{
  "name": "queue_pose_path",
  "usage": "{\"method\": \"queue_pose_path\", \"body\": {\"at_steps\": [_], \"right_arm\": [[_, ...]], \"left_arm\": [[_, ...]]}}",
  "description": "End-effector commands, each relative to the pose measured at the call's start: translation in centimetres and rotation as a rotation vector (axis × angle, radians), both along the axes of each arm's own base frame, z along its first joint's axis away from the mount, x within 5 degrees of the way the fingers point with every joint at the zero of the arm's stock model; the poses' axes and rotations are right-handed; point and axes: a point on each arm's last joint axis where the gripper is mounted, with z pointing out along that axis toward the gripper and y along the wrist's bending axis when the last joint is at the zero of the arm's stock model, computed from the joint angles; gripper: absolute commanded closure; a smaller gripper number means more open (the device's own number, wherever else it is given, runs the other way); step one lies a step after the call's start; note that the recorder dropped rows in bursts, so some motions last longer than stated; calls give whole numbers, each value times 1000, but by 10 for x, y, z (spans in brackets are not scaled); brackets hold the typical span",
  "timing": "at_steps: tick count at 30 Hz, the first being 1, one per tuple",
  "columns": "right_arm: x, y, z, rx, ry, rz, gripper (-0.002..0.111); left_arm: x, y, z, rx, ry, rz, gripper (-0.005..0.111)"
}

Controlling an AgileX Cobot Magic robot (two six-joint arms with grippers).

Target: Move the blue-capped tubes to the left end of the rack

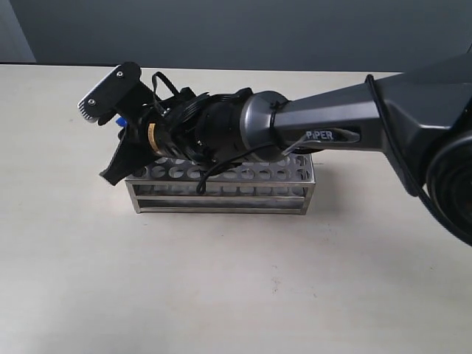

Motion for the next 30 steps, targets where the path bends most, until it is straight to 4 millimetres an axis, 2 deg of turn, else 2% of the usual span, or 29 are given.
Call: {"method": "queue_pose_path", "body": {"at_steps": [1, 10, 20, 30], "right_arm": [[-8, 3, 27, 61, -3, 38, 109], [-9, 4, 28, 38, -33, 79, 109], [-11, 2, 41, 62, -43, 89, 109], [-14, 3, 43, 66, -33, 121, 109]], "left_arm": [[0, 0, 2, -5, -3, -2, 106], [0, -1, 2, -5, -8, -6, 106], [0, -1, 2, -5, -8, -6, 106], [0, -1, 2, -5, -8, -6, 106]]}}
